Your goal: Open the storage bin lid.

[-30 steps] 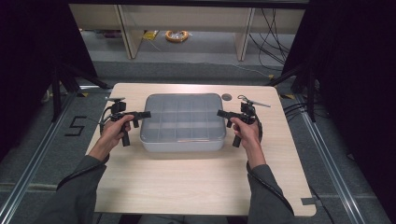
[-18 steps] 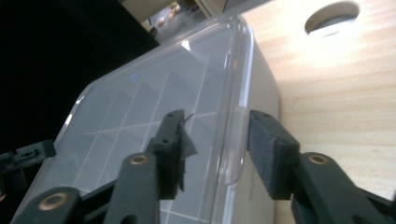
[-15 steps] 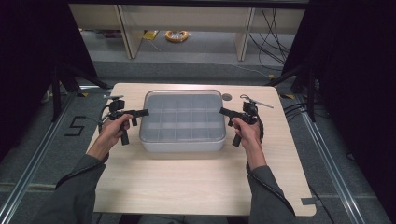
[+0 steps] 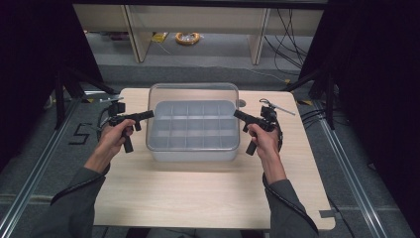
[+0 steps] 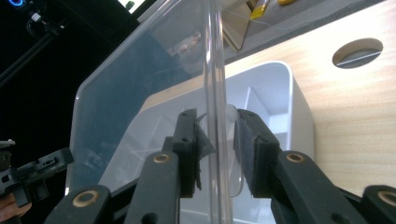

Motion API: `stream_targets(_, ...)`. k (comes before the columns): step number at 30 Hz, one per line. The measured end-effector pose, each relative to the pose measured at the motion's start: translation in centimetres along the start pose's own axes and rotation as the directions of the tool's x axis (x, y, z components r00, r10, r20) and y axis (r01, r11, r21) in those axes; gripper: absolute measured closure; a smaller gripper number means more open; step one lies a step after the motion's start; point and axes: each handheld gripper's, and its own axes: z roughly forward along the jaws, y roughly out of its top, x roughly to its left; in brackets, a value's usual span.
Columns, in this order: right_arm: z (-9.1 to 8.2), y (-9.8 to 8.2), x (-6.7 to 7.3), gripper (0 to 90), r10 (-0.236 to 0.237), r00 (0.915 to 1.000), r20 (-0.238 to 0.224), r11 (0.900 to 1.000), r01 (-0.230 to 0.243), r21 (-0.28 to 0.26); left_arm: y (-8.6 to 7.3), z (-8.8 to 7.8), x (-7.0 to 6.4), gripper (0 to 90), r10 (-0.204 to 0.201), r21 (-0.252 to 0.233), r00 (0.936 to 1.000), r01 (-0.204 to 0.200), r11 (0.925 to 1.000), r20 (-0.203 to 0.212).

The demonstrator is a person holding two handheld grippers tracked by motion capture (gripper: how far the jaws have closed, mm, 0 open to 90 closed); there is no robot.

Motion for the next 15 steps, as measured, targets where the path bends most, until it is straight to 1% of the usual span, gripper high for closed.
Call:
stream_targets(1,-0.2,0.1,0.3,70.9,-0.009,1.0000,0.000,1.000,0.009,-0.001,0.0,-0.1,-0.2,63.3,-0.003,-0.010,1.0000,0.003,0.9999,0.003)
stream_targets(2,-0.4,0.2,0.3,70.9,-0.040,0.9991,0.011,0.999,0.040,-0.009,0.0,-0.5,-0.4,63.4,-0.004,-0.013,0.9999,0.004,0.9999,0.013)
stream_targets(4,-0.8,0.4,0.7,70.9,-0.071,0.9975,0.004,0.997,0.071,-0.021,0.0,-1.0,-0.8,63.6,0.005,-0.019,0.9997,-0.005,0.9998,0.023)
stream_targets(5,-1.2,0.5,1.1,70.9,-0.041,0.9991,0.001,0.999,0.041,-0.013,0.0,-1.3,-0.9,63.6,0.011,-0.023,0.9997,-0.011,0.9997,0.021)
stream_targets(6,-1.4,0.5,1.3,70.9,-0.042,0.9991,0.001,0.999,0.042,-0.013,-0.1,-1.6,-1.2,63.7,0.015,-0.021,0.9997,-0.014,0.9997,0.017)
stream_targets(8,-2.0,0.4,1.8,70.7,-0.062,0.9981,0.005,0.998,0.062,-0.011,-0.3,-2.0,-1.5,63.7,0.023,-0.026,0.9995,-0.022,0.9994,0.023)
stream_targets(9,-2.3,0.4,1.8,70.7,-0.099,0.9951,-0.002,0.995,0.099,-0.019,-0.3,-2.2,-1.6,63.6,0.021,-0.026,0.9996,-0.020,0.9994,0.019)
stream_targets(10,-2.5,0.3,1.9,70.7,-0.102,0.9948,-0.001,0.995,0.102,-0.018,-0.4,-2.3,-1.7,63.6,0.022,-0.027,0.9994,-0.021,0.9994,0.025)
stream_targets(11,-2.7,0.3,2.0,70.7,-0.107,0.9942,-0.002,0.994,0.107,-0.022,-0.5,-2.4,-1.9,63.6,0.028,-0.033,0.9993,-0.027,0.9991,0.025)
stream_targets(12,-2.9,0.2,2.1,70.6,-0.104,0.9945,-0.003,0.994,0.104,-0.021,-0.6,-2.6,-2.1,63.6,0.035,-0.029,0.9991,-0.035,0.9990,0.022)
stream_targets(13,-3.1,0.1,2.1,70.5,-0.105,0.9945,0.000,0.994,0.105,-0.020,-0.7,-2.7,-2.2,63.6,0.035,-0.033,0.9990,-0.034,0.9989,0.029)
stream_targets(14,-3.3,0.1,2.1,70.5,-0.110,0.9940,-0.001,0.994,0.110,-0.020,-0.9,-2.9,-2.5,63.7,0.042,-0.030,0.9986,-0.041,0.9987,0.033)
stream_targets(15,-3.6,0.0,2.0,70.5,-0.103,0.9946,-0.008,0.994,0.103,-0.022,-1.1,-3.0,-2.6,63.9,0.046,-0.025,0.9984,-0.046,0.9986,0.033)
